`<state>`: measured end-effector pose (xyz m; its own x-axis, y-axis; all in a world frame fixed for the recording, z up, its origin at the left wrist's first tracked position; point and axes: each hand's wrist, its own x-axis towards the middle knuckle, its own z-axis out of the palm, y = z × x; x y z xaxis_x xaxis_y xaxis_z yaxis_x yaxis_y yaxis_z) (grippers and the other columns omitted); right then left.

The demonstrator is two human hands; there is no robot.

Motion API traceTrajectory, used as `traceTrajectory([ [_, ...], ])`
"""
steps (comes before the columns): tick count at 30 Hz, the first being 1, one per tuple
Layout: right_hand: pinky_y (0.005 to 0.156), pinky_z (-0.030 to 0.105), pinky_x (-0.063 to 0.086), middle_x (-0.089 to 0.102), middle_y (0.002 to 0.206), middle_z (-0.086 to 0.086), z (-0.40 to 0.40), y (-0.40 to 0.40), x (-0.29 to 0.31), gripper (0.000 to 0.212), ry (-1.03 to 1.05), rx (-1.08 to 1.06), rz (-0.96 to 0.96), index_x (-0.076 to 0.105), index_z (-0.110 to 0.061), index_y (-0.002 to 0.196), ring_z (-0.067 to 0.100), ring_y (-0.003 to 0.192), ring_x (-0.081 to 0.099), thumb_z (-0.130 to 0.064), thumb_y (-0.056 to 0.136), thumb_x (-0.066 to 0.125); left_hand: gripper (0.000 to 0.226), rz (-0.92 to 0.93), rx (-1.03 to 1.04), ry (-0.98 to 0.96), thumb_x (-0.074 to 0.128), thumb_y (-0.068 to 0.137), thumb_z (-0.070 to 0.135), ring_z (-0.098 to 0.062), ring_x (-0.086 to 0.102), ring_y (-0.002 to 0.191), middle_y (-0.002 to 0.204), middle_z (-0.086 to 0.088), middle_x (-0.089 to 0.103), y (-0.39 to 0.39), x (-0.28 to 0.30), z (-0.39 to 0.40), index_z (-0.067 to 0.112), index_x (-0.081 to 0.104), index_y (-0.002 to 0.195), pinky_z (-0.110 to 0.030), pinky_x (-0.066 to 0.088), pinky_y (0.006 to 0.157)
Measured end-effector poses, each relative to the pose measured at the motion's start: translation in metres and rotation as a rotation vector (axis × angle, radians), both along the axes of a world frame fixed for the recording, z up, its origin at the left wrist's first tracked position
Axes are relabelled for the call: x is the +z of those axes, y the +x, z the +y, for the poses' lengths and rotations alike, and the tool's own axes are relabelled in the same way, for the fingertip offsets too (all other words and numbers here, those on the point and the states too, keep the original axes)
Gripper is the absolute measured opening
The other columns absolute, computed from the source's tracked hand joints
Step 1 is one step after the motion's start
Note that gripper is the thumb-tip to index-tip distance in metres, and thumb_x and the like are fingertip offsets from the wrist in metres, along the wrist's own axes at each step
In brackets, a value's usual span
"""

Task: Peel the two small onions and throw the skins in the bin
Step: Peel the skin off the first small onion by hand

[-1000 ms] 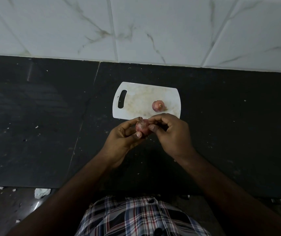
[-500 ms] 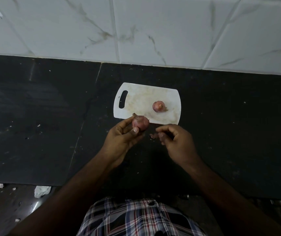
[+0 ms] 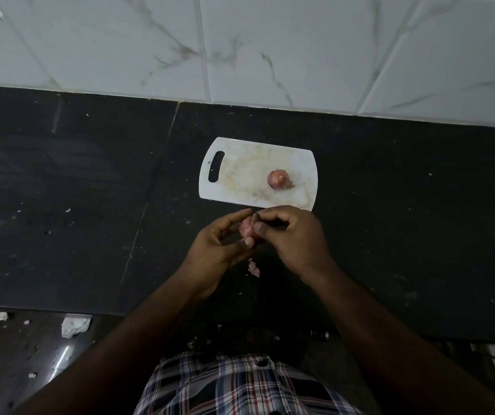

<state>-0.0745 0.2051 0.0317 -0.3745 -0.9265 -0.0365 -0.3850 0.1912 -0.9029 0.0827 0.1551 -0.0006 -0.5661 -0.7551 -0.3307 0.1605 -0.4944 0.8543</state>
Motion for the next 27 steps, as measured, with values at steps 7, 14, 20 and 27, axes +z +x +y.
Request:
traceTrajectory([
  [7,0.074,0.031,0.059,0.072,0.083,-0.004,0.001,0.003,-0.003,0.006,-0.044,-0.063,0.005,0.076,-0.013,0.087,0.010,0.081,0.068,-0.013,0.082,0.078,0.046,-0.025,-0.025,-0.034,0.067,0.085,-0.002,-0.031,0.064,0.120,0.132,-0.014,0.064,0.005,0.006,-0.001,0.017,0.066,0.127,-0.039,0.057,0.091],
  [14,0.055,0.025,0.055,0.072,0.080,0.003,-0.001,-0.005,0.002,0.010,-0.009,-0.051,-0.132,0.072,-0.016,0.086,0.016,0.071,0.070,-0.009,0.092,0.067,0.054,0.071,-0.111,0.042,0.067,0.085,0.006,-0.037,0.063,0.121,0.134,-0.018,0.062,0.009,0.013,0.000,0.008,0.055,0.138,-0.045,0.054,0.098],
  [20,0.060,0.019,0.054,0.073,0.081,0.006,0.004,-0.020,-0.007,0.020,-0.028,-0.087,-0.121,0.072,-0.012,0.096,0.013,0.070,0.073,0.004,0.091,0.062,0.042,0.092,-0.042,0.162,0.061,0.090,0.012,-0.036,0.068,0.110,0.130,-0.019,0.064,0.013,0.013,-0.001,0.010,0.060,0.132,-0.038,0.059,0.085],
  [27,0.073,0.014,0.055,0.073,0.099,-0.002,0.015,-0.031,-0.019,0.025,0.131,0.001,0.076,0.075,-0.012,0.106,-0.006,0.077,0.067,0.003,0.092,0.061,0.044,0.116,-0.027,0.231,0.048,0.092,0.013,-0.039,0.063,0.119,0.135,-0.023,0.060,0.018,0.007,-0.004,0.011,0.059,0.134,-0.039,0.057,0.092],
])
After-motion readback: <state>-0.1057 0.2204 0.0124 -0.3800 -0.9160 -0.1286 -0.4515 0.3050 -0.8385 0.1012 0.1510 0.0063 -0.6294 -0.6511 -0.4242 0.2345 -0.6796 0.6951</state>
